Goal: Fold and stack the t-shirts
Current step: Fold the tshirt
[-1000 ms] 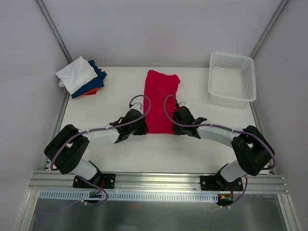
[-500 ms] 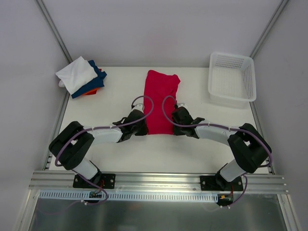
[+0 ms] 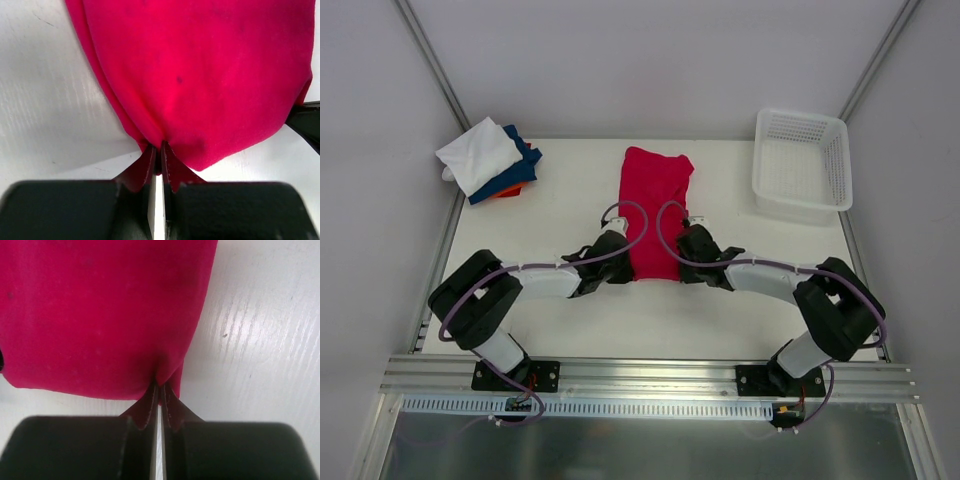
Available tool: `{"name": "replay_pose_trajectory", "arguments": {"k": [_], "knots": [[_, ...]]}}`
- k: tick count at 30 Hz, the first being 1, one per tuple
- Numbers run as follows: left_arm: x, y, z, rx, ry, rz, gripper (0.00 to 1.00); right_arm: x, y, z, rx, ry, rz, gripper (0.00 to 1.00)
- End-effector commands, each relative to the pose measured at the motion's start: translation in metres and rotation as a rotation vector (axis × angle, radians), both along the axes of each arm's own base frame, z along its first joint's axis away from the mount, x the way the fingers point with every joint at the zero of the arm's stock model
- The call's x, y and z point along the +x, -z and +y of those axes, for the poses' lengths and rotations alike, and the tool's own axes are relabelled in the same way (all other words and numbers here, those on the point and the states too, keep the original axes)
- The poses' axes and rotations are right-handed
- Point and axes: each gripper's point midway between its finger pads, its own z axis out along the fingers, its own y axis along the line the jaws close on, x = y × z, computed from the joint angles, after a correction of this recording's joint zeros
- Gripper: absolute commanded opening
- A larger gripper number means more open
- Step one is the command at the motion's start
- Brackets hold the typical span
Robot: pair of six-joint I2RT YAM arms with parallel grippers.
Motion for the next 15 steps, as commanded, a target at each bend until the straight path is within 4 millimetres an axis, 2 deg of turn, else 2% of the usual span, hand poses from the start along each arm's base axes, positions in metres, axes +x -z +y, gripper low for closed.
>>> {"name": "replay_pose_trajectory", "arguments": {"k": [1, 9, 15], "knots": [[-0.016, 0.001, -0.001, 0.016, 0.016, 0.021, 0.00, -0.007, -0.011, 0.002, 0.025, 0.006, -0.029, 0.00], [-0.048, -0.007, 0.003, 0.024, 0.023, 0.023, 0.00, -0.033, -0.027, -0.003, 0.013, -0.005, -0.071, 0.00], [-0.080, -0.018, 0.001, 0.021, 0.040, 0.014, 0.00, -0.065, -0.040, -0.012, 0.009, -0.008, -0.111, 0.00]]}}
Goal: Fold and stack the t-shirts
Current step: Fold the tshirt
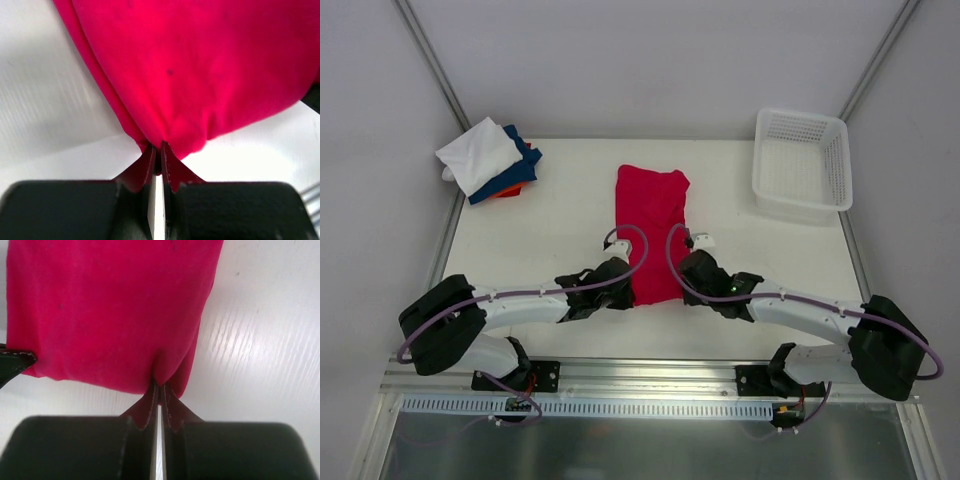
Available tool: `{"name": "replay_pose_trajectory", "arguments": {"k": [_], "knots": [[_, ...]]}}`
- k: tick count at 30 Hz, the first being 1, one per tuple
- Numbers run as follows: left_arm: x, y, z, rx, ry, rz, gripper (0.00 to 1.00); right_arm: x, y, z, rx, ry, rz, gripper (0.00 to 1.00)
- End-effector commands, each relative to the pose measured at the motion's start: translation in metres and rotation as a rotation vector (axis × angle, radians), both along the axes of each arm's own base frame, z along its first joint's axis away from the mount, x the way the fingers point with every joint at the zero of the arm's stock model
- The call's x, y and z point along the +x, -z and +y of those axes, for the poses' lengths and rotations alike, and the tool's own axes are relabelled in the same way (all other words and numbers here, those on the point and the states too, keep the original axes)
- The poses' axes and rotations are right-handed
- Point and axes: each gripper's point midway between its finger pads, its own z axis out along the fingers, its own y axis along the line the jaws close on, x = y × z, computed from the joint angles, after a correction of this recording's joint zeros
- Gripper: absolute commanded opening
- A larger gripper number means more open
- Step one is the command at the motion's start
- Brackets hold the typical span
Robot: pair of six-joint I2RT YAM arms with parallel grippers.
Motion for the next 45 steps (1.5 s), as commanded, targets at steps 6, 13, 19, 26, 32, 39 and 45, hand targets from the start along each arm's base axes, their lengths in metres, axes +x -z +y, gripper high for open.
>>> {"name": "replay_pose_trajectory", "arguments": {"k": [6, 13, 19, 26, 32, 39, 45], "knots": [[-0.041, -0.020, 0.002, -0.010, -0.027, -0.015, 0.00, -0.049, -0.016, -0.022, 0.009, 0.054, -0.059, 0.00], [-0.060, -0.053, -0.007, -0.029, -0.008, -0.065, 0.00, -0.069, -0.046, -0.030, 0.010, 0.046, -0.129, 0.01], [-0.054, -0.097, -0.004, -0.054, -0.011, -0.153, 0.00, -0.067, -0.091, -0.033, 0.031, 0.044, -0.225, 0.01], [-0.049, -0.138, 0.002, -0.094, -0.018, -0.225, 0.00, -0.063, -0.123, -0.032, 0.049, 0.038, -0.288, 0.01], [-0.053, -0.158, -0.004, -0.109, 0.000, -0.260, 0.00, -0.066, -0.139, -0.028, 0.060, 0.028, -0.321, 0.01], [-0.035, -0.194, -0.007, -0.078, -0.015, -0.379, 0.00, -0.055, -0.166, -0.028, 0.040, 0.031, -0.404, 0.01], [-0.017, -0.212, -0.007, -0.021, -0.034, -0.448, 0.00, -0.037, -0.188, -0.030, -0.018, 0.052, -0.457, 0.01]]}}
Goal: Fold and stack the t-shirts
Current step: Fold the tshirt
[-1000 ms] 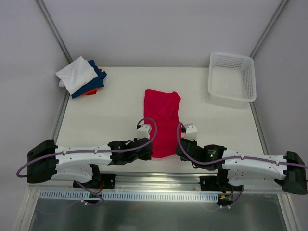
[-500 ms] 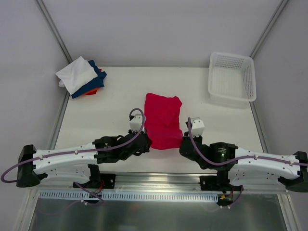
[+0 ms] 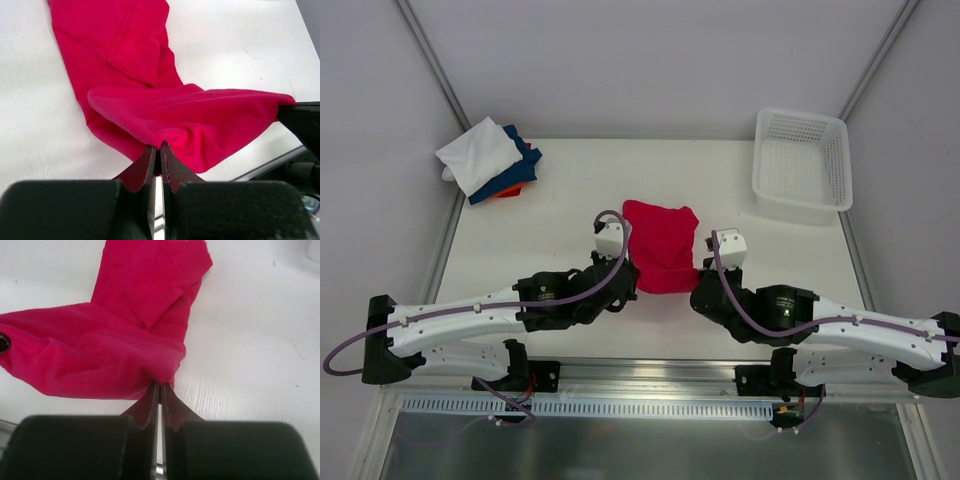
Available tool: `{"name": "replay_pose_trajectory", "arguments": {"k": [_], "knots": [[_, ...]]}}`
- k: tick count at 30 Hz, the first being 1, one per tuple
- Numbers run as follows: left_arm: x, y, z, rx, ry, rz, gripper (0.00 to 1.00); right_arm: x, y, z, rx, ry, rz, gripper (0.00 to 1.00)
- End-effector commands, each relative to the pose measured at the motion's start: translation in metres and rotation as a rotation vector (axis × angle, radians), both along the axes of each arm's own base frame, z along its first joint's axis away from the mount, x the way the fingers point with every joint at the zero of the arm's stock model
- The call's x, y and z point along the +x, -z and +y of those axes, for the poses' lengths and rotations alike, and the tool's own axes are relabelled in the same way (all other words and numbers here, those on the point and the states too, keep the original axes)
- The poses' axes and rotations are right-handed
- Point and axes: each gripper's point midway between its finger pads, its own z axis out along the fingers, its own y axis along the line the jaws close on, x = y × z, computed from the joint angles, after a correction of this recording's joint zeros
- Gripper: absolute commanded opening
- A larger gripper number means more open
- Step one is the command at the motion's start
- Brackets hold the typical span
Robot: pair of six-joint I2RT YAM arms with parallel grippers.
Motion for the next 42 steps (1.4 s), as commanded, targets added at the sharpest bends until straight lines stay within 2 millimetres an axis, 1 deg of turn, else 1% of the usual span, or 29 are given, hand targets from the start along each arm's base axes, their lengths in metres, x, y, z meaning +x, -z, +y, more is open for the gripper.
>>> {"name": "replay_pose_trajectory", "arguments": {"k": [1, 5, 6, 8, 9, 13, 14, 15, 17, 19, 20, 21, 23, 25, 26, 27, 28, 29, 31, 32, 34, 35, 36, 37, 38, 39, 40, 41, 42], "knots": [[0.019, -0.026, 0.004, 0.032, -0.040, -0.091, 0.00, 0.018, -0.030, -0.007, -0.025, 0.038, -0.082, 0.01], [0.033, -0.036, 0.010, 0.064, -0.060, -0.123, 0.00, 0.032, -0.041, -0.009, -0.015, 0.048, -0.104, 0.01], [0.039, -0.036, 0.013, 0.067, -0.075, -0.119, 0.00, 0.038, -0.041, -0.013, -0.019, 0.069, -0.103, 0.01], [0.047, -0.036, 0.016, 0.078, -0.082, -0.121, 0.00, 0.044, -0.042, -0.012, -0.025, 0.059, -0.100, 0.01], [0.054, -0.034, 0.017, 0.076, -0.092, -0.115, 0.00, 0.051, -0.042, -0.017, -0.030, 0.083, -0.098, 0.01], [0.074, -0.030, 0.021, 0.087, -0.100, -0.115, 0.00, 0.065, -0.037, -0.015, -0.036, 0.074, -0.076, 0.01], [0.079, -0.027, 0.021, 0.102, -0.096, -0.116, 0.00, 0.073, -0.035, -0.016, -0.046, 0.086, -0.074, 0.00], [0.086, -0.025, 0.025, 0.109, -0.110, -0.116, 0.00, 0.076, -0.033, -0.014, -0.041, 0.075, -0.064, 0.01], [0.095, -0.025, 0.020, 0.110, -0.098, -0.118, 0.00, 0.087, -0.034, -0.015, -0.036, 0.086, -0.064, 0.00], [0.107, -0.025, 0.023, 0.112, -0.112, -0.121, 0.00, 0.094, -0.028, -0.009, -0.041, 0.073, -0.043, 0.01], [0.112, -0.024, 0.018, 0.115, -0.099, -0.122, 0.00, 0.100, -0.032, -0.006, -0.027, 0.072, -0.048, 0.01], [0.116, -0.025, 0.018, 0.116, -0.100, -0.122, 0.00, 0.106, -0.026, -0.005, -0.039, 0.069, -0.031, 0.00], [0.129, -0.024, 0.016, 0.121, -0.100, -0.125, 0.00, 0.119, -0.028, -0.005, -0.028, 0.081, -0.031, 0.01], [0.137, -0.023, 0.016, 0.127, -0.098, -0.126, 0.00, 0.128, -0.024, 0.001, -0.031, 0.063, -0.018, 0.00], [0.146, -0.023, 0.016, 0.123, -0.104, -0.123, 0.00, 0.134, -0.023, -0.001, -0.028, 0.076, -0.015, 0.01], [0.151, -0.022, 0.016, 0.122, -0.105, -0.122, 0.00, 0.138, -0.026, 0.003, -0.017, 0.065, -0.013, 0.01], [0.155, -0.023, 0.016, 0.126, -0.103, -0.124, 0.00, 0.145, -0.022, 0.005, -0.025, 0.065, -0.007, 0.01], [0.165, -0.019, 0.018, 0.134, -0.115, -0.117, 0.00, 0.152, -0.021, 0.001, -0.024, 0.078, -0.001, 0.01], [0.173, -0.019, 0.017, 0.132, -0.109, -0.115, 0.00, 0.162, -0.023, 0.006, -0.010, 0.064, 0.002, 0.01], [0.179, -0.017, 0.015, 0.135, -0.109, -0.110, 0.00, 0.170, -0.016, 0.003, -0.022, 0.076, 0.018, 0.00], [0.191, -0.013, 0.017, 0.135, -0.108, -0.100, 0.00, 0.181, -0.018, 0.007, -0.010, 0.065, 0.020, 0.00], [0.198, -0.010, 0.015, 0.139, -0.110, -0.096, 0.00, 0.189, -0.010, 0.005, -0.021, 0.076, 0.040, 0.01], [0.205, -0.008, 0.017, 0.133, -0.109, -0.092, 0.00, 0.194, -0.007, 0.006, -0.017, 0.069, 0.050, 0.01], [0.212, -0.003, 0.014, 0.139, -0.107, -0.082, 0.00, 0.201, -0.009, 0.007, -0.010, 0.069, 0.043, 0.01], [0.218, 0.001, 0.014, 0.141, -0.106, -0.076, 0.00, 0.209, 0.001, 0.005, -0.021, 0.082, 0.065, 0.01], [0.225, 0.004, 0.018, 0.142, -0.117, -0.070, 0.00, 0.213, 0.004, 0.007, -0.013, 0.074, 0.076, 0.01], [0.233, 0.012, 0.013, 0.147, -0.106, -0.056, 0.00, 0.219, 0.003, 0.009, -0.003, 0.075, 0.070, 0.01], [0.238, 0.016, 0.012, 0.147, -0.102, -0.051, 0.00, 0.226, 0.006, 0.006, 0.000, 0.085, 0.079, 0.01], [0.243, 0.020, 0.013, 0.149, -0.102, -0.044, 0.00, 0.231, 0.018, 0.009, -0.005, 0.079, 0.107, 0.00]]}}
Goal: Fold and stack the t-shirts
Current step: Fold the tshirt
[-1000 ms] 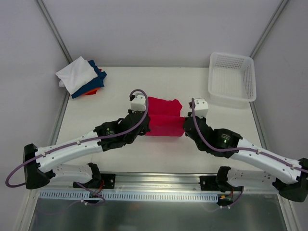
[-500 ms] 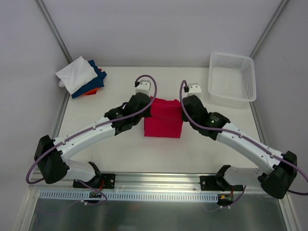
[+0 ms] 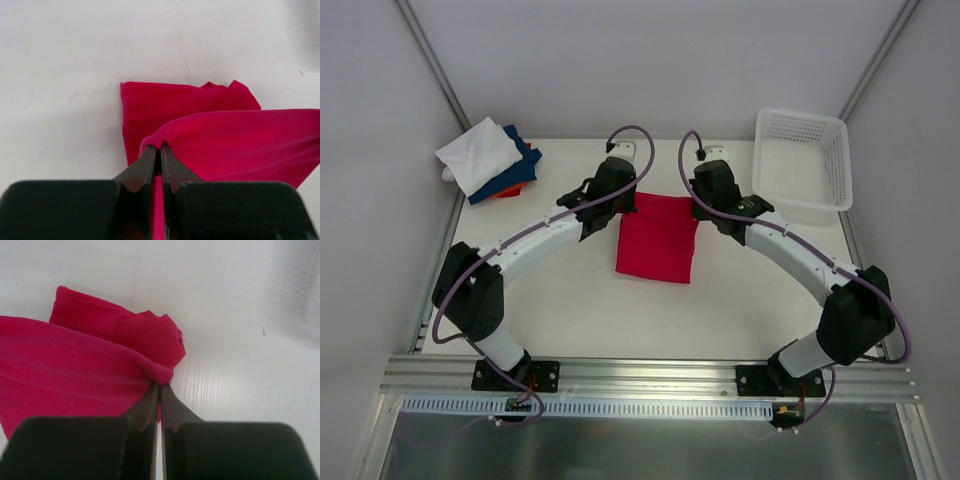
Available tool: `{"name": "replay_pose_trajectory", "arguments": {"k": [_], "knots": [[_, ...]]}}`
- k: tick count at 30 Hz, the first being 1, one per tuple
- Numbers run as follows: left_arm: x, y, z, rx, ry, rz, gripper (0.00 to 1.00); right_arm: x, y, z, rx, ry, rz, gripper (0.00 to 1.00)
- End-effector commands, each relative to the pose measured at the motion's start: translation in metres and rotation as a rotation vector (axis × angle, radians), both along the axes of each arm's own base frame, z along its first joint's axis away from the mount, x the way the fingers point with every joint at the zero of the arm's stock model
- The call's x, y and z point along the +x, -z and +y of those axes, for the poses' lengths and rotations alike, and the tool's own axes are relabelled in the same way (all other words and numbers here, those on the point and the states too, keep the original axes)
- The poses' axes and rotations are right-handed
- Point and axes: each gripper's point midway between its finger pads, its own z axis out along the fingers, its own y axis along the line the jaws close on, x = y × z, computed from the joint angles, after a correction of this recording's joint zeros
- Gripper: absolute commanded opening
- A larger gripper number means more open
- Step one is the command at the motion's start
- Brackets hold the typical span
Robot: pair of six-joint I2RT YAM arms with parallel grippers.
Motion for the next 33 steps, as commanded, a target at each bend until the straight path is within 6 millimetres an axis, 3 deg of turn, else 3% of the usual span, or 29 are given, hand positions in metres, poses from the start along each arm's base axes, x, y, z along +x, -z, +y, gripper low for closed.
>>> {"name": "replay_pose_trajectory", "arguments": {"k": [1, 4, 6, 9, 10, 12, 15, 20, 22, 23, 26, 27, 30, 32, 33], "knots": [[0.034, -0.004, -0.009, -0.025, 0.034, -0.031, 0.00, 0.031, -0.010, 0.008, 0.049, -0.017, -0.034, 0.01], [0.055, 0.004, -0.005, -0.031, 0.025, -0.020, 0.00, 0.046, 0.010, 0.012, 0.048, -0.017, 0.008, 0.01], [0.068, 0.023, -0.008, -0.026, 0.033, 0.010, 0.00, 0.058, 0.015, 0.014, 0.057, -0.016, 0.018, 0.00], [0.094, 0.044, -0.010, -0.025, 0.037, 0.040, 0.00, 0.078, 0.041, 0.013, 0.049, -0.001, 0.064, 0.00], [0.099, 0.036, -0.010, -0.036, 0.037, 0.026, 0.00, 0.082, 0.044, 0.016, 0.051, -0.006, 0.069, 0.00], [0.116, 0.058, -0.010, -0.030, 0.041, 0.056, 0.00, 0.095, 0.055, 0.014, 0.054, 0.004, 0.087, 0.01], [0.131, 0.069, -0.008, -0.034, 0.046, 0.066, 0.00, 0.108, 0.060, 0.015, 0.062, 0.008, 0.086, 0.00], [0.153, 0.090, -0.009, -0.040, 0.053, 0.088, 0.02, 0.122, 0.083, 0.012, 0.058, 0.017, 0.123, 0.01], [0.159, 0.098, -0.005, -0.037, 0.045, 0.100, 0.22, 0.124, 0.086, 0.011, 0.055, 0.024, 0.128, 0.13], [0.160, 0.100, -0.003, -0.035, 0.040, 0.104, 0.45, 0.124, 0.088, 0.010, 0.052, 0.027, 0.133, 0.27], [0.162, 0.103, 0.008, -0.013, 0.020, 0.109, 0.79, 0.123, 0.085, 0.006, 0.044, 0.031, 0.128, 0.45], [0.163, 0.100, 0.016, 0.000, -0.001, 0.107, 0.88, 0.121, 0.082, 0.006, 0.044, 0.030, 0.123, 0.47], [0.161, 0.084, 0.038, 0.011, -0.046, 0.088, 0.96, 0.115, 0.067, 0.002, 0.047, 0.033, 0.103, 0.50], [0.158, 0.073, 0.051, 0.001, -0.074, 0.079, 0.96, 0.106, 0.065, -0.004, 0.038, 0.044, 0.105, 0.50], [0.154, 0.064, 0.064, -0.008, -0.093, 0.074, 0.96, 0.103, 0.050, -0.006, 0.050, 0.046, 0.079, 0.50]]}}
